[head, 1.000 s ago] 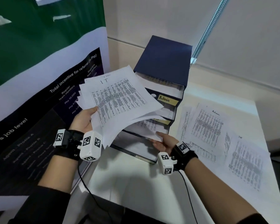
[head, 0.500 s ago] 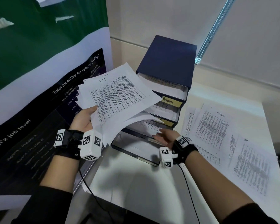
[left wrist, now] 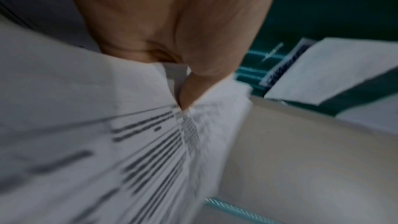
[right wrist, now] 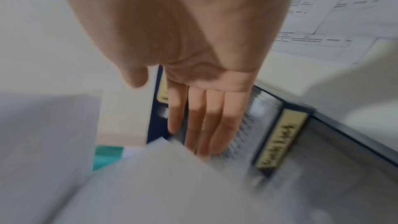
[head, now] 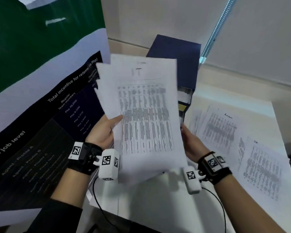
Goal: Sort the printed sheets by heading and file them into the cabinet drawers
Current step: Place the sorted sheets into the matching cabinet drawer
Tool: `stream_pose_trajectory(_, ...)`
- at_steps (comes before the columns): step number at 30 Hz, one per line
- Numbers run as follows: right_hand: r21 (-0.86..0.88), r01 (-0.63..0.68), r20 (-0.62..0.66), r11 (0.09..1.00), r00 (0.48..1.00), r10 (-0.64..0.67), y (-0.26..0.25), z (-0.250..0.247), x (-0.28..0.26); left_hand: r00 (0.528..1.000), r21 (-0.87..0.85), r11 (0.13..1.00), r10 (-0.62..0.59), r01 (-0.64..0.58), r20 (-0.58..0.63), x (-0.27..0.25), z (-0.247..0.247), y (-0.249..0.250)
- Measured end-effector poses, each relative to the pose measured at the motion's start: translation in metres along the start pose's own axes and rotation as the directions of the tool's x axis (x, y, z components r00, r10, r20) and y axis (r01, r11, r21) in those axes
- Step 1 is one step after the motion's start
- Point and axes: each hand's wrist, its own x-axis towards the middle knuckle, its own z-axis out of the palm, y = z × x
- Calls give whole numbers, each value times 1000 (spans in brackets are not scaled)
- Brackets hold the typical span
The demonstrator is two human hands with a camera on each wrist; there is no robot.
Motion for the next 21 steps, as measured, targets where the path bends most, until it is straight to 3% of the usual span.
stream_pose_trajectory(2,141,107,20,984,994,-110,-28,-11,-21,994,114,993,6,-19,111,4,19,-5)
stream_pose_trajectory(6,89,370,-45,925,929,-367,-57,-34,-54,975,349,928,53,-128,216,17,72,-22)
stream_pose_trajectory(10,104,471,-129,876,880,-458,-56,-75,-81,956,501,829,126,-248,265,24,128,-50)
stream_pose_trajectory(15,-316,461,-104,829,852,-513,-31,-141,-121,947,451,865,77,-219,311,25,190,-97)
stream_pose_trajectory(18,-221,506,-88,834,841,-533,-27,-171,-152,952,475,850,90,-227,293,32,220,-117)
stream_pose_trajectory(19,-215,458,-99,863,868,-486,-22,-179,-160,953,498,833,104,-240,286,35,228,-122)
stream_pose_trajectory(21,-369,242,-186,897,927,-326,-13,-189,-167,951,516,819,110,-251,288,37,243,-130)
